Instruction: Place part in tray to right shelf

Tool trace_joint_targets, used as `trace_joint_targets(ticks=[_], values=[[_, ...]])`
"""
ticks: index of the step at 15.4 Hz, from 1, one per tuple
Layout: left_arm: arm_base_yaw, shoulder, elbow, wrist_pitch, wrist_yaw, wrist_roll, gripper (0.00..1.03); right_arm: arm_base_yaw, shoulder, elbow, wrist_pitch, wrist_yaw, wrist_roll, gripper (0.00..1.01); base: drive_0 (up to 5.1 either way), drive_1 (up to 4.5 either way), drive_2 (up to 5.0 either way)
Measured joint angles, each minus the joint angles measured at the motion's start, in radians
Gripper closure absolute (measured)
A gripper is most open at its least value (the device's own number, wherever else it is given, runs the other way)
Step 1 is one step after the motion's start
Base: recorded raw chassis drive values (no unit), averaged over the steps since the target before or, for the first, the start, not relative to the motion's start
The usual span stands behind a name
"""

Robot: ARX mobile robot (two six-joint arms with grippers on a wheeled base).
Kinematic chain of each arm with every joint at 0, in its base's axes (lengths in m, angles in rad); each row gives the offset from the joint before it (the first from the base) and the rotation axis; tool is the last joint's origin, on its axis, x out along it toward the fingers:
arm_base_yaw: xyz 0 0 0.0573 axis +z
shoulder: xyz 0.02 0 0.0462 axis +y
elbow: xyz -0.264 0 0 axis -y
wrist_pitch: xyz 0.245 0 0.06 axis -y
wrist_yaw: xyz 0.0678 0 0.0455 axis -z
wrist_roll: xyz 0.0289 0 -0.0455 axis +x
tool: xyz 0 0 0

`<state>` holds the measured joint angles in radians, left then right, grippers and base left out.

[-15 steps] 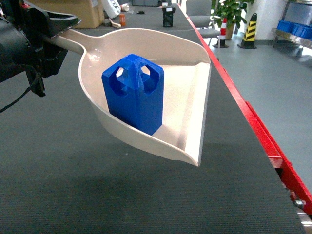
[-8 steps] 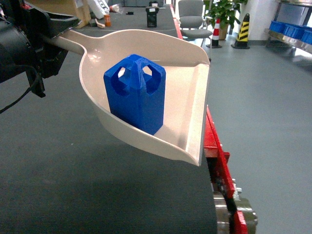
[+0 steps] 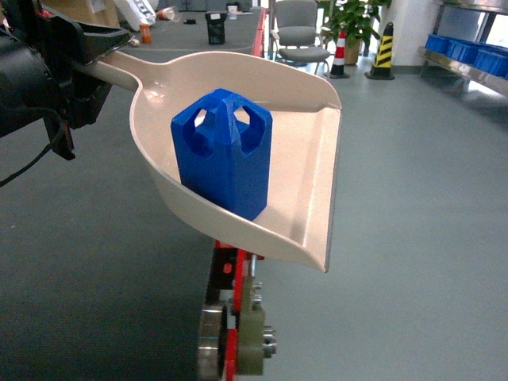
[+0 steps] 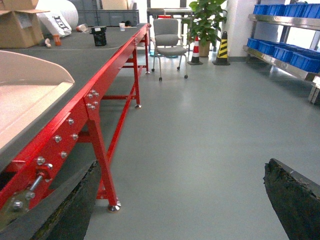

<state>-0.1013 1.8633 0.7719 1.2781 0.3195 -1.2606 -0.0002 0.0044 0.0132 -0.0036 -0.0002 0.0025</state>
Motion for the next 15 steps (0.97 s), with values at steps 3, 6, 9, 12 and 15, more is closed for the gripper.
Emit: trace_joint_targets(ticks=[3,6,9,12,15], values=[[0.000,-0.001,0.000,-0.003,0.003,0.000,0.89,0.000,0.000,0.000,0.003,0.000,0.000,0.03,5.1,-2.37,-2.4],[0.000,-0.001,0.000,0.000,0.000,0.000,0.89,0.000,0.000,0.000,0.000,0.000,0.000,0.03,5.1,-2.32,-2.3],[0.002,-0.001,0.000,0.003,0.000,0.000,0.90,0.000,0.000,0.000,0.001,0.000,0.000,0.03,5.0,-2.44,-2.4],[0.000,-0.001,-0.001,0.009,0.002,0.000,0.90,0.000,0.000,0.000,-0.001,0.000,0.000,0.03,5.1,-2.36,-2.4],[0.002,-0.001,-0.001,0.003,-0.003,0.000,0.90,0.000,0.000,0.000,-0.001,0.000,0.000,0.03,5.1,-2.40,-2.4]])
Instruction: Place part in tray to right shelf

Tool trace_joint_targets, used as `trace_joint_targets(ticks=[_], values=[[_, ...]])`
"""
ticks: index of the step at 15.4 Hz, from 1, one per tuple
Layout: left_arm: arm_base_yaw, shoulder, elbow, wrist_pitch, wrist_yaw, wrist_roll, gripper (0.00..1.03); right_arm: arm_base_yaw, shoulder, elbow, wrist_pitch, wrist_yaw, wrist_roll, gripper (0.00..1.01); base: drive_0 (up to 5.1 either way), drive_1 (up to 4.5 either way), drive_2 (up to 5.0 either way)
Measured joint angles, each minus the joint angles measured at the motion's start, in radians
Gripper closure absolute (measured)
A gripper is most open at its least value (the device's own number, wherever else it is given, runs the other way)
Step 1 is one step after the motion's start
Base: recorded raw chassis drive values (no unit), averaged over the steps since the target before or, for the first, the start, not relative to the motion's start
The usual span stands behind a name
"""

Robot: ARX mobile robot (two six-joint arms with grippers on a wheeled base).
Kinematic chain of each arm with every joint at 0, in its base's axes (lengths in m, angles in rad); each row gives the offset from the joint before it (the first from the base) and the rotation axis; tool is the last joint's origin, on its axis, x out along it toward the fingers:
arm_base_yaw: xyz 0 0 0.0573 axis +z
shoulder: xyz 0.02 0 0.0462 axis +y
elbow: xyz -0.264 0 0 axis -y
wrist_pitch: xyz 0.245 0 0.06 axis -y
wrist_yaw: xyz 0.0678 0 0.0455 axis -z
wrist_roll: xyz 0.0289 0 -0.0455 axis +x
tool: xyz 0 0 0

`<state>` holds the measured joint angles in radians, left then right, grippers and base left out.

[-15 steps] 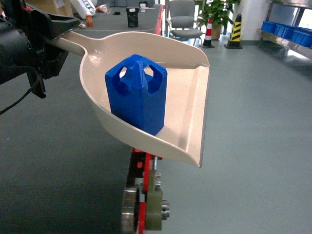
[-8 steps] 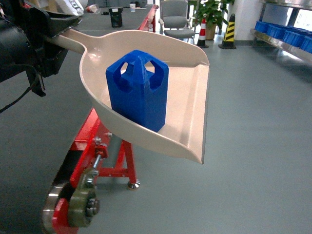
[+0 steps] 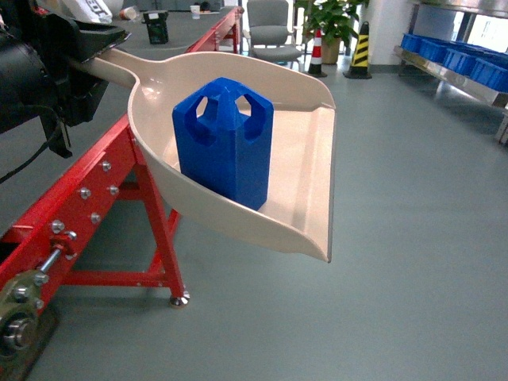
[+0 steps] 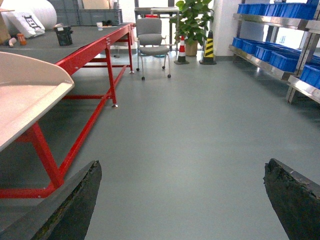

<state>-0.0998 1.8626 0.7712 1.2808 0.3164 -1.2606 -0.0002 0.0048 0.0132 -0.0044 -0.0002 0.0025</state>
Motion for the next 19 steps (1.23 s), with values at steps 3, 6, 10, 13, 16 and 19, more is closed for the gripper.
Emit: trace_joint_targets(ticks=[3,6,10,13,16,19], values=[[-0.002,0.000,0.000,-0.001,0.003,0.000,0.90,0.000,0.000,0.000,0.000,0.000,0.000,0.03,5.1,-2.35,-2.4],[-0.001,0.000,0.000,-0.002,0.002,-0.001,0.90,0.000,0.000,0.000,0.000,0.000,0.000,0.03,5.1,-2.39,-2.4],[-0.003,0.000,0.000,-0.002,0.006,0.000,0.90,0.000,0.000,0.000,0.001,0.000,0.000,0.03,5.1,-2.36,-2.4],[-0.002,0.000,0.000,-0.002,0.003,0.000,0.90,0.000,0.000,0.000,0.000,0.000,0.000,0.03,5.0,-2.45,-2.4],[-0.003,0.000,0.000,-0.002,0.006,0.000,0.90,0.000,0.000,0.000,-0.001,0.000,0.000,0.03,5.0,-2.42,-2.4],[-0.002,0.000,0.000,0.000,0.006,0.000,0.90,0.000,0.000,0.000,0.000,0.000,0.000,0.03,5.1,-2.40,-2.4]])
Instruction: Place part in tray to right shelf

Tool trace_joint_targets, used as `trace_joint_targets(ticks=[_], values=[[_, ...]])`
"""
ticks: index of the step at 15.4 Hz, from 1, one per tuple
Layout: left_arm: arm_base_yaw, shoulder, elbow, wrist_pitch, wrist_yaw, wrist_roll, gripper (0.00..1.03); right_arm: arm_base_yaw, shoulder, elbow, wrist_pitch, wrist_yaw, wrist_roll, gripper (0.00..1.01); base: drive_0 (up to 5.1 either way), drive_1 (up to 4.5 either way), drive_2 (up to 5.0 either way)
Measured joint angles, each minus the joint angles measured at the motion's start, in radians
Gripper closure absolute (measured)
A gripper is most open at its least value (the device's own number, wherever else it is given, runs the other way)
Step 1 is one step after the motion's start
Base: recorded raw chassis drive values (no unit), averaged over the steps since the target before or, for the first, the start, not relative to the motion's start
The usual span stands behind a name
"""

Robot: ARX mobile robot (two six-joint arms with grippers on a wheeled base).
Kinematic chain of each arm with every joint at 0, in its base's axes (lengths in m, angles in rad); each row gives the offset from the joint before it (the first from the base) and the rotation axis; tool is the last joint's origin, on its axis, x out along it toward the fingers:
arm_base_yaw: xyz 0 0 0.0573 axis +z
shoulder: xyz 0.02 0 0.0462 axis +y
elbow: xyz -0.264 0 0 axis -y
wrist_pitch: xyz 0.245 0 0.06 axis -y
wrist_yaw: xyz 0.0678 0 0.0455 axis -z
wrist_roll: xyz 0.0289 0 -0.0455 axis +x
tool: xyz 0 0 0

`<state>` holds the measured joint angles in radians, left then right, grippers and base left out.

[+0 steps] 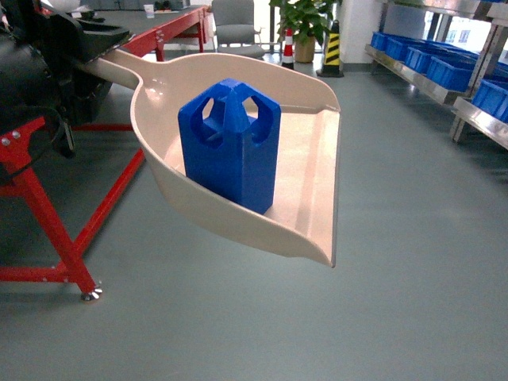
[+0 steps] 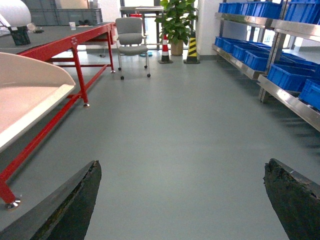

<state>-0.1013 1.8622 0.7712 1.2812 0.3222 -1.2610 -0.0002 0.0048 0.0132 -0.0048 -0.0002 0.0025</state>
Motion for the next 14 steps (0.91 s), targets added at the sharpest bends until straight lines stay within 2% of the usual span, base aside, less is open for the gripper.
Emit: trace_joint_targets(ticks=[3,7,11,14], values=[[0.000,0.000,0.000,0.000,0.000,-0.001,0.90,0.000,0.000,0.000,0.001,0.000,0.000,0.03,5.0,-2.44,-2.4],[-0.016,-0.001,0.000,-0.002,0.014,-0.003,0.90,0.000,0.000,0.000,0.002,0.003,0.000,0.03,0.0,0.00,0.0],[0.007,-0.001,-0.001,-0.004,-0.004,-0.003,0.90,0.000,0.000,0.000,0.002,0.003,0.000,0.03,0.0,0.00,0.0],[-0.001,-0.003,-0.001,-0.003,0.001,-0.003,0.90,0.000,0.000,0.000,0.000,0.003,0.000,0.03,0.0,0.00,0.0]])
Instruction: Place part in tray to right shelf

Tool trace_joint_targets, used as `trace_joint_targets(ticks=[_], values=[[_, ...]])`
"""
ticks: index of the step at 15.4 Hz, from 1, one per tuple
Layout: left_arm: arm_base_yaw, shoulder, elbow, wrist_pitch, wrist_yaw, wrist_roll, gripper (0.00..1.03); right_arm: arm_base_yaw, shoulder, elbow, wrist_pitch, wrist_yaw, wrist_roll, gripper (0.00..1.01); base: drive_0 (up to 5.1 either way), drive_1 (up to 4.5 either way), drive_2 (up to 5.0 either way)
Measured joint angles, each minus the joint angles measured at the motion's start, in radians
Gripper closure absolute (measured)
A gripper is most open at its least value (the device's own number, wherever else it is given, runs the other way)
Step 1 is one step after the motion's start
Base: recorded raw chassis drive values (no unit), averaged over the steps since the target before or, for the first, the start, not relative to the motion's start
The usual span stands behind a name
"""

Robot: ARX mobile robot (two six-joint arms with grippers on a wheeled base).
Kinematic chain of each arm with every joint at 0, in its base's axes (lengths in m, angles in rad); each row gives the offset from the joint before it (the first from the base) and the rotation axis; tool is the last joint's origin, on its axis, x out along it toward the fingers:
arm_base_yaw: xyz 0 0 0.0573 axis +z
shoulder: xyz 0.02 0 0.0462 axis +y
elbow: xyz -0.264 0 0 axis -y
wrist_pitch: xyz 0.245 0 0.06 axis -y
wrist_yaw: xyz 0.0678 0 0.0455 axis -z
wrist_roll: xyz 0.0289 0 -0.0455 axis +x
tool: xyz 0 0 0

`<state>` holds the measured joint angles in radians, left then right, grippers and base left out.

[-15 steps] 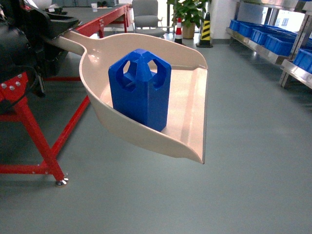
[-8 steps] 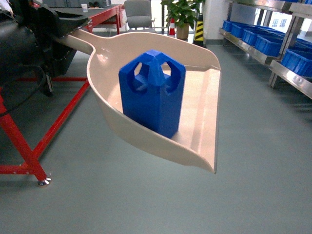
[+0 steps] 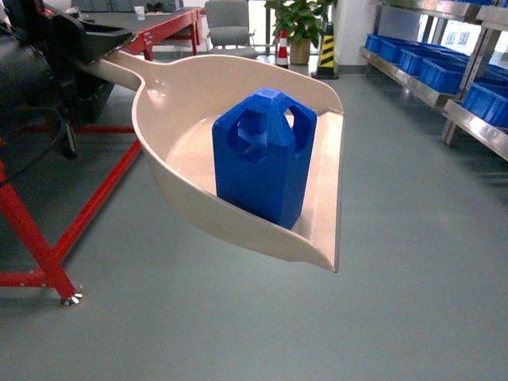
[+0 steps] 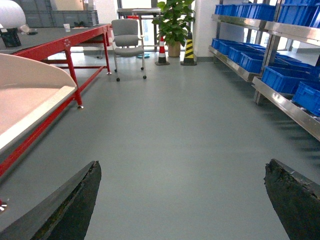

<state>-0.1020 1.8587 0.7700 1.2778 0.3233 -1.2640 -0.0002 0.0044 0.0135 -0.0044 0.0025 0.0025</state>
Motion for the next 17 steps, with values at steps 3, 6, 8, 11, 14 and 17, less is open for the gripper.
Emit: trace_joint_targets(ticks=[3,6,8,11,14,17], values=[[0.000,0.000,0.000,0.003,0.000,0.000,0.90,0.000,0.000,0.000,0.001,0.000,0.000,0.03,0.1,2.84,-2.7],[0.002,0.000,0.000,0.006,-0.002,0.000,0.90,0.000,0.000,0.000,0.003,0.000,0.000,0.03,0.1,4.26,-4.1],[0.001,0.000,0.000,0.002,-0.001,0.000,0.90,0.000,0.000,0.000,0.004,0.000,0.000,0.03,0.1,4.26,-4.1],[0.001,0.000,0.000,0.007,-0.001,-0.002,0.90,0.000,0.000,0.000,0.001,0.000,0.000,0.03,0.1,4.26,-4.1],[0.001,0.000,0.000,0.005,-0.001,-0.001,0.90,0.000,0.000,0.000,0.002,0.000,0.000,0.03,0.1,4.26,-4.1],[0.001,0.000,0.000,0.006,-0.002,-0.001,0.90,0.000,0.000,0.000,0.001,0.000,0.000,0.03,0.1,4.26,-4.1]])
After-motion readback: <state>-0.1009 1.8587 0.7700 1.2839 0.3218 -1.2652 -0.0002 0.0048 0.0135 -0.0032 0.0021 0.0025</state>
